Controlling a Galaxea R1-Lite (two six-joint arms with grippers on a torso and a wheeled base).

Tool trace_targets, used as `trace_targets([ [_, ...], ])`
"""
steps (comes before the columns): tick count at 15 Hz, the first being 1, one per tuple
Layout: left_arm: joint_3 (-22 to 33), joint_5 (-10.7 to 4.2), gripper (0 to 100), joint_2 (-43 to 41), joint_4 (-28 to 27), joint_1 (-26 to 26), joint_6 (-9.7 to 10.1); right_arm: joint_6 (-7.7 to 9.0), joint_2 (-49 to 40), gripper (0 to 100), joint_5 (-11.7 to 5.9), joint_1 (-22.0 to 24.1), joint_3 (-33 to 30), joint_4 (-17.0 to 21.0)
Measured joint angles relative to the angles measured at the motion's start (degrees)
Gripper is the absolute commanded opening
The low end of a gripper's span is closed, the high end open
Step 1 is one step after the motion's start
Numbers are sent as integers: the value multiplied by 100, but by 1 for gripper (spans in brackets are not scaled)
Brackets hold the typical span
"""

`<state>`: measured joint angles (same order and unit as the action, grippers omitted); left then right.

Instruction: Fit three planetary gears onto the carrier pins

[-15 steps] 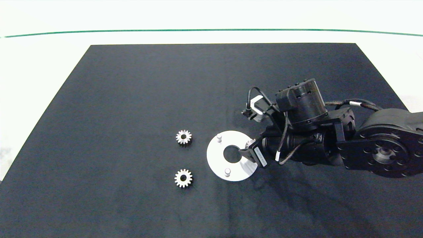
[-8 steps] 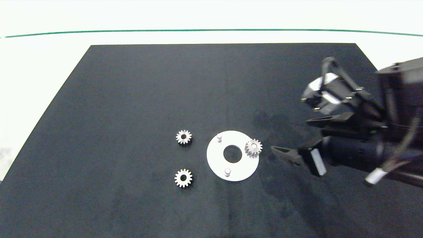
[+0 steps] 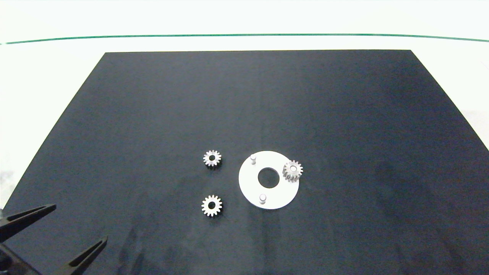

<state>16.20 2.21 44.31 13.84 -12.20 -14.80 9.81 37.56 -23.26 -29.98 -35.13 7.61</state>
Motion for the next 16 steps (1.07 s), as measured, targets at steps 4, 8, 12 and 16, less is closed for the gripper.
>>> trace_targets([
  [4,-383,-6,100,1153,1207,-822,138,11,-1314,100,-33,873,418,284],
  [8,-463,-20,100,1746,1417,-1495,232,13,-1655,100,-33,1072,379,294],
  [12,-347,-73,100,2528,2236,-1613,149,11,-1744,100,-35,1087,377,305],
  [16,-195,-440,100,3071,2527,-1935,83,11,-1841,100,-33,1152,444,380],
])
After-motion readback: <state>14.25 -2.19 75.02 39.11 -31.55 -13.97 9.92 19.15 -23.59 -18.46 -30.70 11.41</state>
